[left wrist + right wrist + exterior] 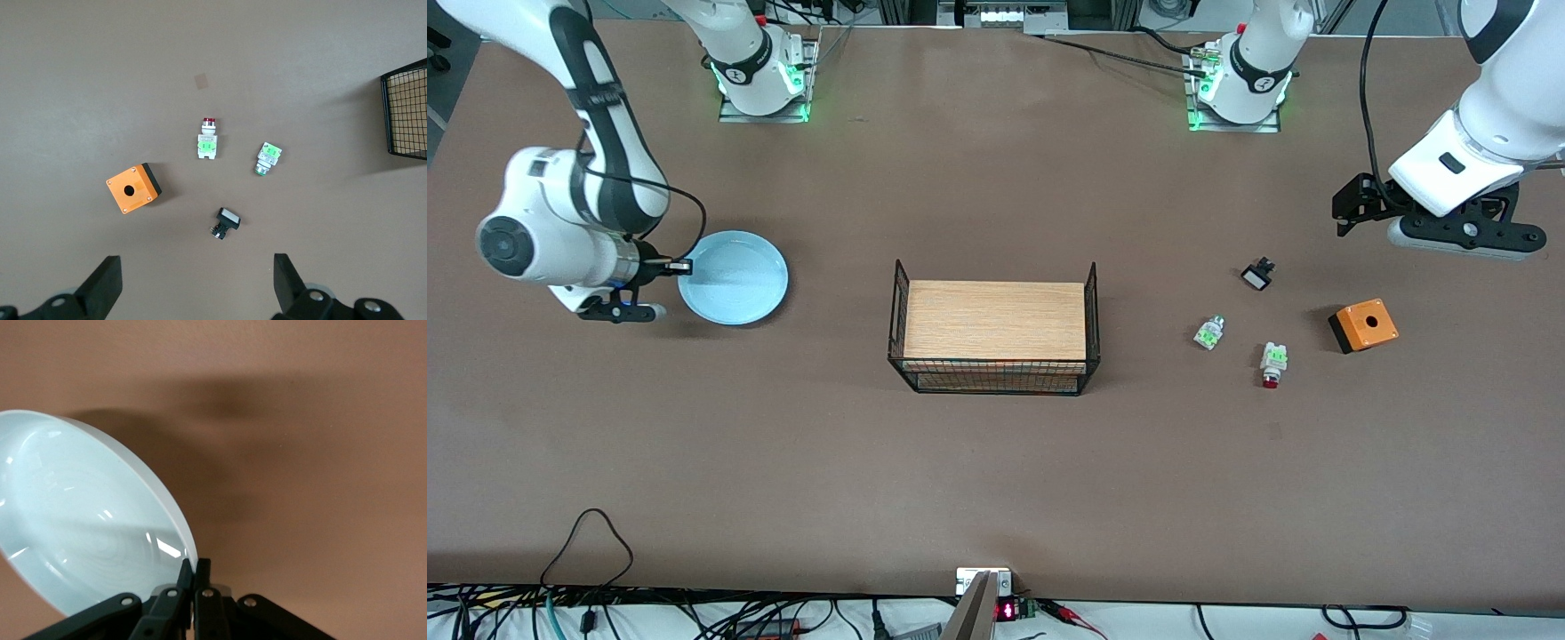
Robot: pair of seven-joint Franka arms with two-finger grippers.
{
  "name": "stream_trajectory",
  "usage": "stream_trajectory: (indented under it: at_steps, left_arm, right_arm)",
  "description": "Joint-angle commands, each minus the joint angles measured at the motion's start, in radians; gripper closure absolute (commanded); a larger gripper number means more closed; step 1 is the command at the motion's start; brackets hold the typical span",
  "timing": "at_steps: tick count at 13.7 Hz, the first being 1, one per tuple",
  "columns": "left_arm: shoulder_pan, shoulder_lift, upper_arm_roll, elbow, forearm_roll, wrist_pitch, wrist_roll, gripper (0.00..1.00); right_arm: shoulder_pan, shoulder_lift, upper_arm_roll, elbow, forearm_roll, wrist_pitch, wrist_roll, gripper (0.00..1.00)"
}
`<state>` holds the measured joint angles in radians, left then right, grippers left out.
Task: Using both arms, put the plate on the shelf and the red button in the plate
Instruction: 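Grip the plate rim with the right gripper and lift it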
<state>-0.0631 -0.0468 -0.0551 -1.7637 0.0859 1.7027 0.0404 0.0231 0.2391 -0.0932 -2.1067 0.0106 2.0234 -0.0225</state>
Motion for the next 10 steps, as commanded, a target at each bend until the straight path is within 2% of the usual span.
stream_trajectory:
  at_steps: [1,3,6,8,10]
  left_arm:
    - [-0.003,0.007,0.001,0.029,-0.011,-0.026,0.006,0.00]
    - [-0.003,0.007,0.000,0.029,-0.011,-0.026,0.004,0.00]
    - [-0.003,0.007,0.001,0.029,-0.011,-0.026,0.004,0.00]
    - [-0.003,0.007,0.000,0.029,-0.009,-0.026,0.004,0.00]
    - [-0.003,0.007,0.001,0.029,-0.009,-0.026,0.006,0.00]
  right_arm:
    - [0.024,-0.038,0.003,0.108,0.017,-0.148,0.044,1.00]
    - [0.053,-0.063,0.003,0.210,0.038,-0.285,0.082,1.00]
    - [0.087,-0.086,0.003,0.364,0.136,-0.475,0.208,1.00]
    - [0.115,-0.086,0.003,0.460,0.198,-0.557,0.318,1.00]
    - [0.174,-0.086,0.003,0.528,0.204,-0.606,0.433,1.00]
